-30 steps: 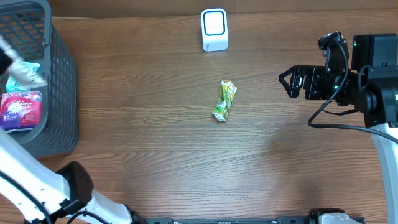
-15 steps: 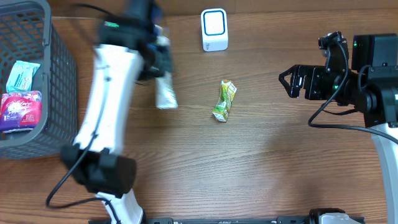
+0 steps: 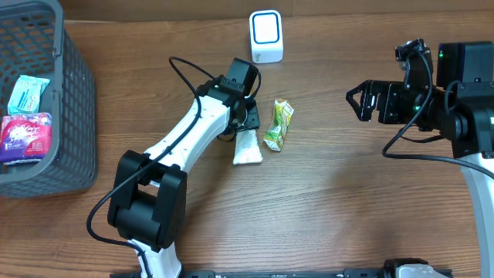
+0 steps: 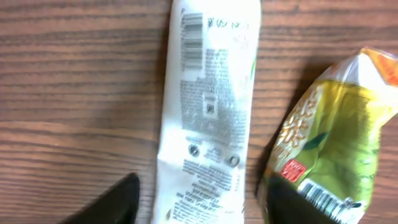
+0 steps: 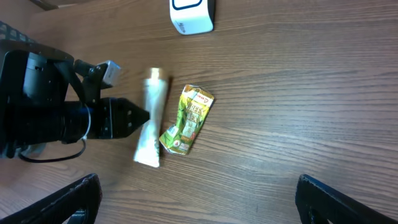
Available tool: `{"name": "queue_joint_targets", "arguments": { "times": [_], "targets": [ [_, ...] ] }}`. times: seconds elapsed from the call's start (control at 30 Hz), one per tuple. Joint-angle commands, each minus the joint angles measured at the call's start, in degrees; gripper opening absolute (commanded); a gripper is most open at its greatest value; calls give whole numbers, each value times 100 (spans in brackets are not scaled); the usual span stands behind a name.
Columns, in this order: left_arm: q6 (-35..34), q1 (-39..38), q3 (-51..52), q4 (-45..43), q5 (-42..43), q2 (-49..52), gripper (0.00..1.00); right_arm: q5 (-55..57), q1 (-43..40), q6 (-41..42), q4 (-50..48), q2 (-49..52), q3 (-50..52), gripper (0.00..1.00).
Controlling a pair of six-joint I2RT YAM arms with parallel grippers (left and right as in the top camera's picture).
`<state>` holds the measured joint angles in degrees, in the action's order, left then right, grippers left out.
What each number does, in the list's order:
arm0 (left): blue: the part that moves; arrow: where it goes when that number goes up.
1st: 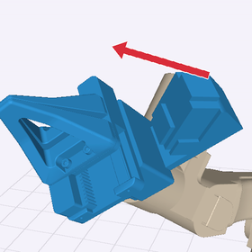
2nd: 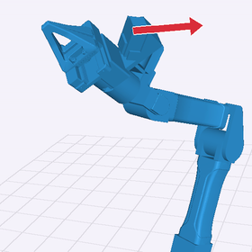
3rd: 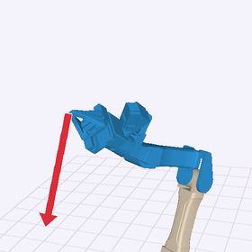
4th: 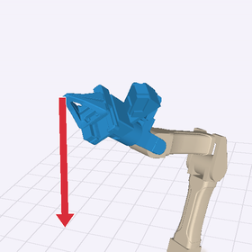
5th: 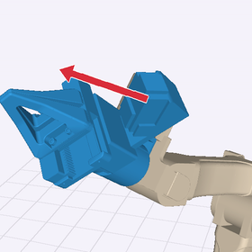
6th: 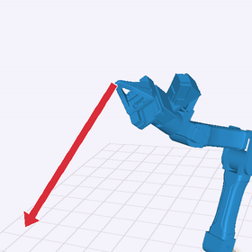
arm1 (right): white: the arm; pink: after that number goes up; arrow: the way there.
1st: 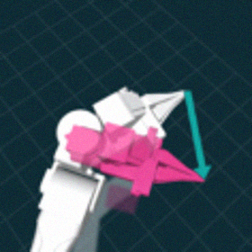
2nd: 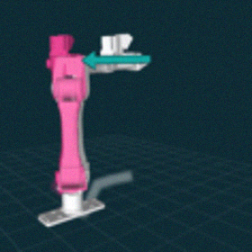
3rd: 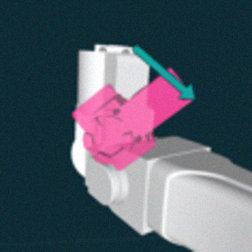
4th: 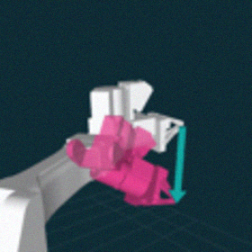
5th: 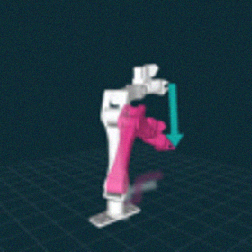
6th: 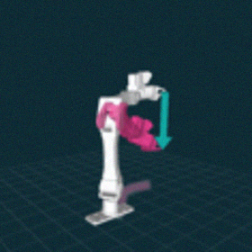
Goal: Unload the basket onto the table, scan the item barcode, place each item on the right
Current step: 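Place the white tube beside the juice pouch with left gripper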
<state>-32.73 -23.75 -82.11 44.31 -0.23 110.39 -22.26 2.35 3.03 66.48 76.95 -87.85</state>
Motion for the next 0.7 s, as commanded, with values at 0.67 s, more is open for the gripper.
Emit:
{"name": "queue_joint_targets", "arguments": {
  "times": [0.67],
  "targets": [
    [702, 3305, -5569, 4266, -730, -782, 86, -35, 26, 17, 26, -31, -136, 100]
  ]
}}
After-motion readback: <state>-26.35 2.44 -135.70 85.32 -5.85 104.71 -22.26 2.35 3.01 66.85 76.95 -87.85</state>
